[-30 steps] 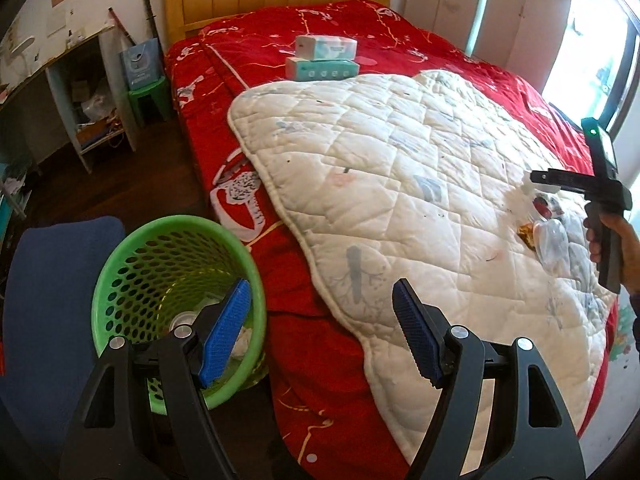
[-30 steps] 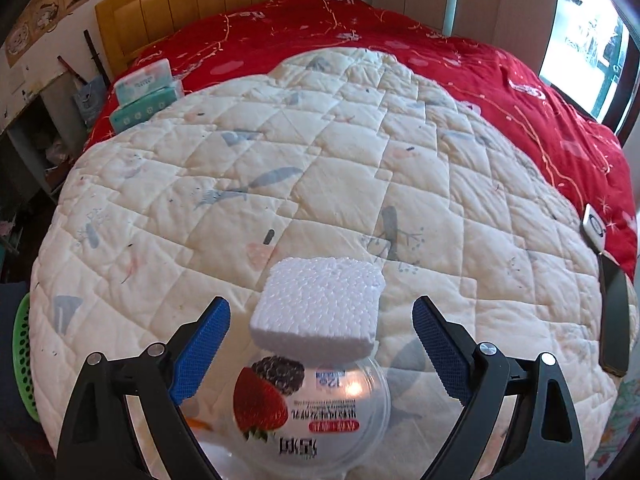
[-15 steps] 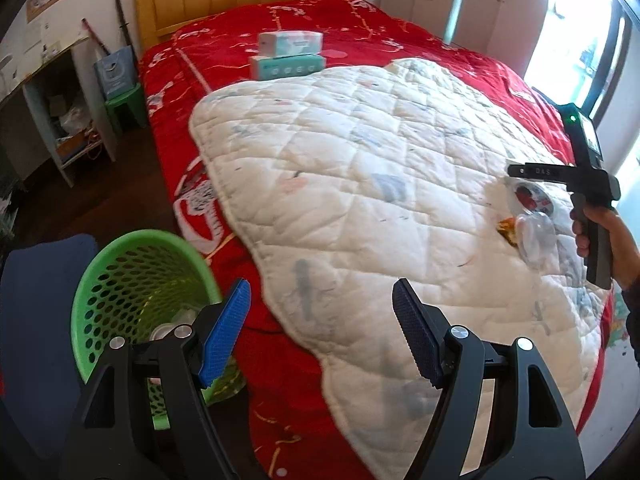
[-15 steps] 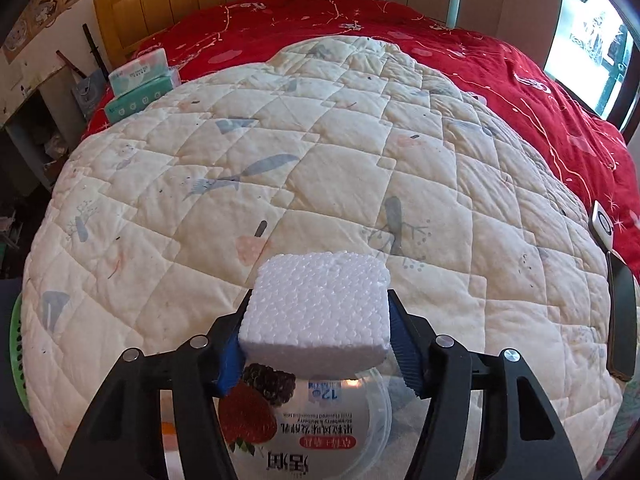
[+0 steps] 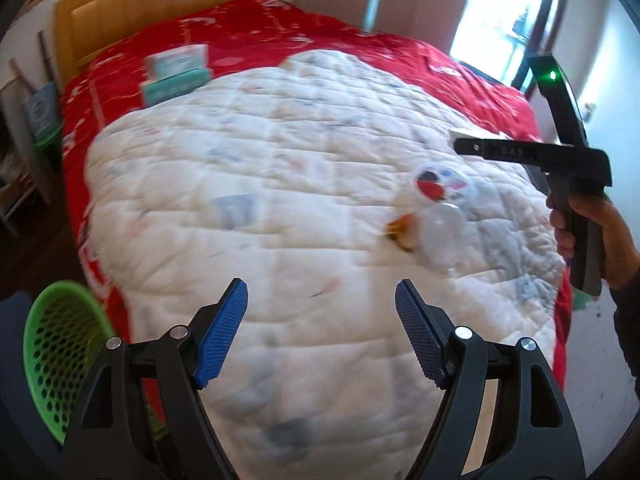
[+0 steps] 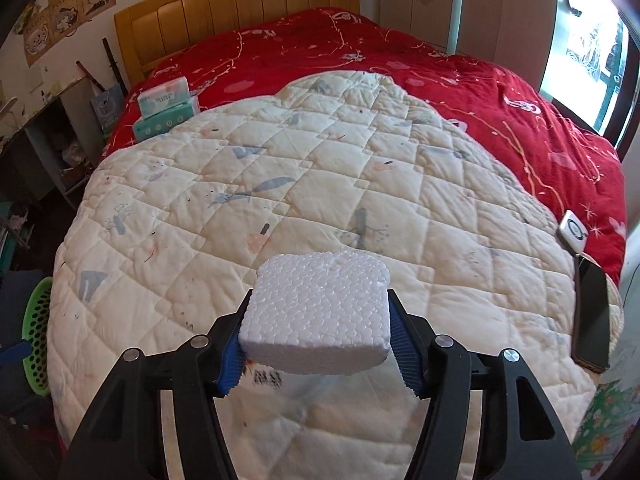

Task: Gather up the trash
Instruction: 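Grasp the clear plastic dome with the left tool while the right tool holds the foam block, then carry the dome and foam block toward the wastebasket with both tools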

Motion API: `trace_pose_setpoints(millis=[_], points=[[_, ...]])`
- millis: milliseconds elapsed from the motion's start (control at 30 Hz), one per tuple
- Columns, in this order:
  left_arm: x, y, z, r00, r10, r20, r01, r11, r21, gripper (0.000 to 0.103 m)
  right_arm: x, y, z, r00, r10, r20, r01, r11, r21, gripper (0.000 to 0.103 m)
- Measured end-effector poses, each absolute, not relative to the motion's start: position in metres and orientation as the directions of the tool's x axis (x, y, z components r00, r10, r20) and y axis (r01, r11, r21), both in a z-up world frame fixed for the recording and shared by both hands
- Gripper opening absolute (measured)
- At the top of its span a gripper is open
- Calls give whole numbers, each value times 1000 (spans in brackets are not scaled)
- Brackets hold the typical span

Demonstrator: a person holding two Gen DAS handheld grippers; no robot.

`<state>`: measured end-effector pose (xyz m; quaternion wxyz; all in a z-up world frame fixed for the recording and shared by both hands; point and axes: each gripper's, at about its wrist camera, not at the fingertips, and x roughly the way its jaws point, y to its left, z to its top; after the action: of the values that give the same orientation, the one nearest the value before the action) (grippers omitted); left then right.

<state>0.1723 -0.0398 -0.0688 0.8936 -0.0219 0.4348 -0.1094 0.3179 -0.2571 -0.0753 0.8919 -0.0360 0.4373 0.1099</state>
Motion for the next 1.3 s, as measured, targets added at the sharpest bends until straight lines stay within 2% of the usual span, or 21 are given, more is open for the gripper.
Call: trace_pose_setpoints(millis=[367,700,800,867,1300], points=[[199,-107,-82,564,-264,-782,305,947,-100,75,291,-302,-62,619,175,-766,-205,977,58,60],[230,-157,-101,551,-236,-801,364,931,-25,75,280,-323,-66,620,185,-763,-194,978,80,60],[234,-162,-105,551,-228,-803,365,931,-14,73,277,-327,-67,619,191,-762,-194,977,87,60],[235,-165,-108,548,-240,-801,374,927,-22,65,275,-328,-68,618,192,-762,-195,977,88,60],[209,-139,-82,603,-258,-755,334,941,-55,64,247,-321,-63,620,226,-751,-208,971,121,60]])
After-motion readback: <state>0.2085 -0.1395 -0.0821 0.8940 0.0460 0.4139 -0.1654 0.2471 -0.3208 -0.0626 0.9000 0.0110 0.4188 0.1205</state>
